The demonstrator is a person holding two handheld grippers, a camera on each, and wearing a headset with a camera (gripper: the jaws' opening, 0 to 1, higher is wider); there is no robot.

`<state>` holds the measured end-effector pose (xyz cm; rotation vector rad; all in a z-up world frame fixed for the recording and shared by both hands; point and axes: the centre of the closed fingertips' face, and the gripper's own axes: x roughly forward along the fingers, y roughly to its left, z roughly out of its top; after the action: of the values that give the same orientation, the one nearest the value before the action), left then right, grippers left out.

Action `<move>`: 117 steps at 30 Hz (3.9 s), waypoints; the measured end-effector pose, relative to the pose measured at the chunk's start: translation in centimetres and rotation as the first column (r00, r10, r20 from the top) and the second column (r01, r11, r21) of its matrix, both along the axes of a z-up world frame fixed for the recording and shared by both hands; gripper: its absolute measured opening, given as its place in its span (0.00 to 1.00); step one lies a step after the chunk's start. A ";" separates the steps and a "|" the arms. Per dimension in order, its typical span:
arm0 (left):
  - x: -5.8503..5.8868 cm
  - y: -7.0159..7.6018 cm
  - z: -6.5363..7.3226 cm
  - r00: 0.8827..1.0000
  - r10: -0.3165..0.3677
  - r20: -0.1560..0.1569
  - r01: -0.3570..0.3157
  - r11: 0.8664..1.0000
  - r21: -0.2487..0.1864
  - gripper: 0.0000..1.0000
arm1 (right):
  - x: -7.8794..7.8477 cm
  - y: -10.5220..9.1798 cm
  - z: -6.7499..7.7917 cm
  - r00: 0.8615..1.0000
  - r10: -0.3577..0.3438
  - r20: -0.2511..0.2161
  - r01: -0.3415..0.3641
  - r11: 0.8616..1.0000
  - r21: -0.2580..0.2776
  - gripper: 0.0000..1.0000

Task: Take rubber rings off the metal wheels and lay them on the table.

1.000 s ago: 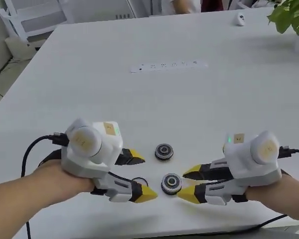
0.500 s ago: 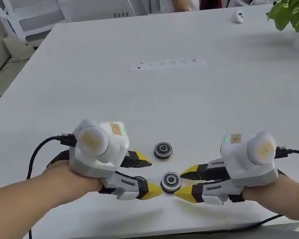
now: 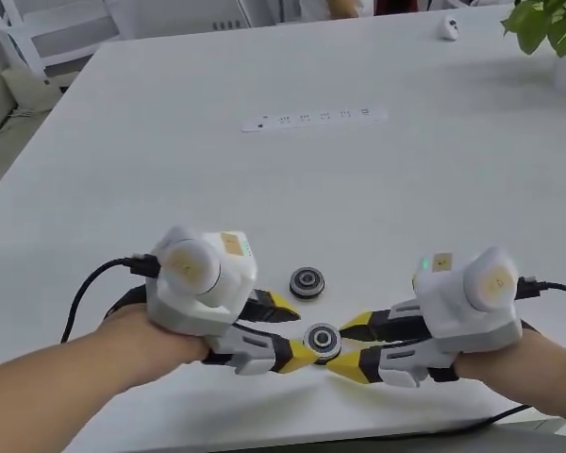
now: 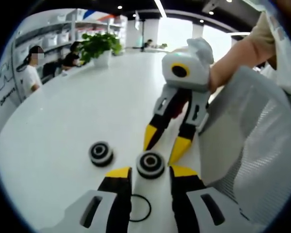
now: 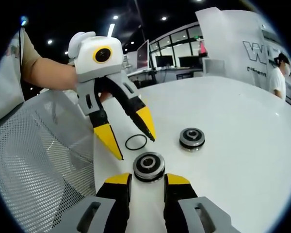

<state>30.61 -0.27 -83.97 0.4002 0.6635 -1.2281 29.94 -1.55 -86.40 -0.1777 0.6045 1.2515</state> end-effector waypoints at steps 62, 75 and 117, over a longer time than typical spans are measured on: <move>0.2 -1.5 -1.1 0.996 -0.014 0.086 0.011 1.000 0.028 0.14 | 0.1 -0.6 -0.2 0.999 0.004 0.053 -0.003 1.000 -0.021 0.12; 0.2 -1.5 -1.1 0.995 0.003 0.096 -0.005 1.000 0.024 0.14 | 0.1 -0.7 -0.2 0.998 -0.006 0.059 0.008 0.999 -0.034 0.10; 0.1 -1.5 -1.1 0.991 0.000 0.132 -0.007 0.999 0.049 0.12 | 1.5 -1.2 1.1 0.977 -0.165 -0.135 0.179 0.979 0.096 0.00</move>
<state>30.66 -1.74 -85.12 0.5166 0.5811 -1.1728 31.46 -2.75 -85.31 0.0440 0.6461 1.1293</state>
